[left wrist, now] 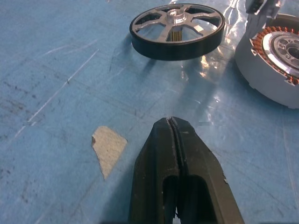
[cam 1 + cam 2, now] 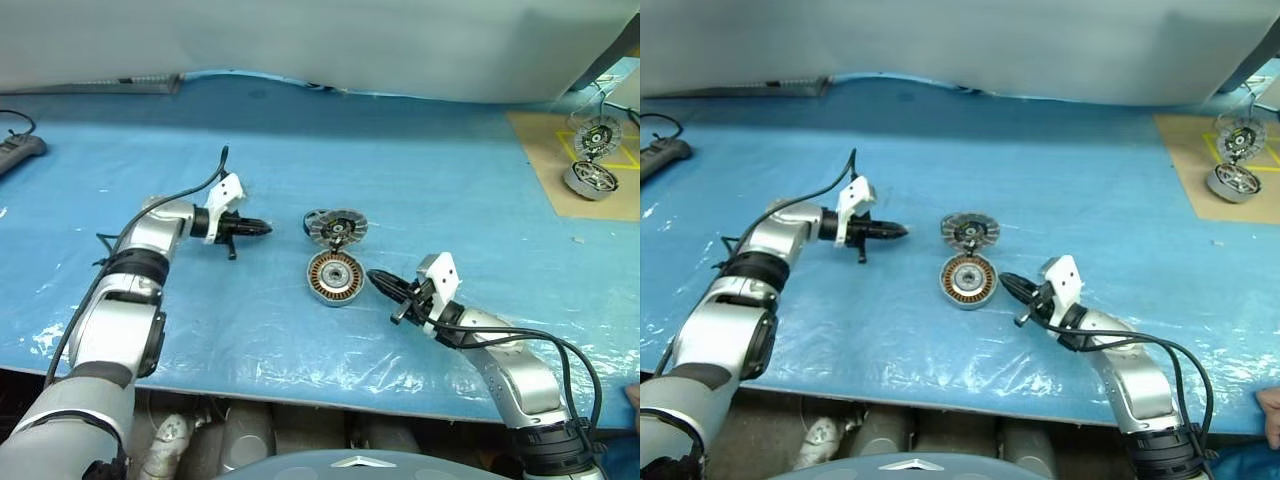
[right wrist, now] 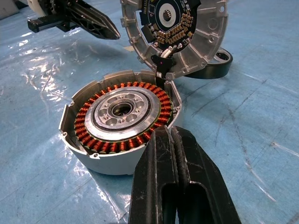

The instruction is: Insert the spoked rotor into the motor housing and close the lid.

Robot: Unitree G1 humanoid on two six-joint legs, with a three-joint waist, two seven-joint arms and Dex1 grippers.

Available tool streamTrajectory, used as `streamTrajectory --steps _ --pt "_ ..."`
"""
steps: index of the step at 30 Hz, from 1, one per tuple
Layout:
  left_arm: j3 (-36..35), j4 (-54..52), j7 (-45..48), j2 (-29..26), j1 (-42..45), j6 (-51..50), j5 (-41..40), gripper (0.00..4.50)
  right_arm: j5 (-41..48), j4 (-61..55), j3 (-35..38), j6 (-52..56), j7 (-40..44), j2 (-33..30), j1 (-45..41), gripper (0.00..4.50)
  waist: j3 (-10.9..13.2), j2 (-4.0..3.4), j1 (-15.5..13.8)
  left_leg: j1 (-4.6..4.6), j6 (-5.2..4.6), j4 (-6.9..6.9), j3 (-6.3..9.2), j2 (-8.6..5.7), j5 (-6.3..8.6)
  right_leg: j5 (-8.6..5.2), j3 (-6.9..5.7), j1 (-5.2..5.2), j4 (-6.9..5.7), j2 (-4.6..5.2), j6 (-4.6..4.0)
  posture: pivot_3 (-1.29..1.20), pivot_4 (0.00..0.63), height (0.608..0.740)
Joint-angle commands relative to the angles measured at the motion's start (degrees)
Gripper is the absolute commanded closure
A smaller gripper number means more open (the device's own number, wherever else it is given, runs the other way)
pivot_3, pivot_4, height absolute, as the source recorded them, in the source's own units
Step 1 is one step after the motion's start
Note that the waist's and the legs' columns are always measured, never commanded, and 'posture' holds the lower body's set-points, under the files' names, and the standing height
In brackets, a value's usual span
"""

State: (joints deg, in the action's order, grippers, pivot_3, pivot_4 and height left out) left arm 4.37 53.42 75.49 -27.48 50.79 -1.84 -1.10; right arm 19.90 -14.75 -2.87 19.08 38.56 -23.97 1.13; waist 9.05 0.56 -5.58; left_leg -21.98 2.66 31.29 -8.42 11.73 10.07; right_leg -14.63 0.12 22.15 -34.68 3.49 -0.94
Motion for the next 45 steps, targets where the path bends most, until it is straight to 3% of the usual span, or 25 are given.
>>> streamTrajectory --steps 1,4,8,20,45 --pt "-1.48 -2.80 -3.76 0.94 1.45 -1.99 -1.53 4.48 0.15 -1.20 0.22 -1.00 0.41 -0.08 -0.57 4.50 0.00 0.00 -0.20 -0.01 0.00 0.02 0.00 0.01 0.00 0.00 -0.04 -0.01 0.00 0.01 0.00 0.00 0.150 0.740" --pt "-1.72 -2.26 -6.31 3.08 3.47 -2.79 -1.83 3.90 0.03 -0.81 0.02 -0.96 0.59 -0.10 -1.01 4.50 0.01 0.01 -0.33 -0.02 -0.01 0.08 -0.01 -0.01 0.00 0.00 -0.05 -0.06 -0.01 0.10 0.01 0.00 0.150 0.740" --pt "-1.15 1.02 -10.03 6.53 7.03 -1.11 -0.81 2.57 -0.22 -0.38 -0.04 -0.92 0.68 -0.23 -1.49 4.50 0.01 0.02 -0.20 -0.04 -0.01 0.09 -0.03 -0.03 -0.01 0.00 -0.04 -0.05 -0.01 0.08 0.01 0.00 0.150 0.740" --pt "1.68 11.32 -8.98 12.36 13.10 3.31 2.34 2.57 -0.76 -1.34 0.63 -1.02 -0.21 -0.17 -0.36 4.50 0.02 0.02 -0.12 -0.04 -0.01 0.09 0.00 -0.04 -0.01 0.01 -0.04 -0.04 -0.01 0.03 0.02 0.00 0.150 0.740" --pt "5.55 16.79 -11.31 14.38 11.61 2.51 8.96 2.57 -1.44 -1.19 0.11 -1.03 -0.81 -0.11 -0.61 4.50 0.02 0.02 -0.15 0.12 -0.01 0.11 0.02 -0.04 -0.01 0.01 -0.04 -0.18 -0.05 0.04 0.02 0.00 0.150 0.740"
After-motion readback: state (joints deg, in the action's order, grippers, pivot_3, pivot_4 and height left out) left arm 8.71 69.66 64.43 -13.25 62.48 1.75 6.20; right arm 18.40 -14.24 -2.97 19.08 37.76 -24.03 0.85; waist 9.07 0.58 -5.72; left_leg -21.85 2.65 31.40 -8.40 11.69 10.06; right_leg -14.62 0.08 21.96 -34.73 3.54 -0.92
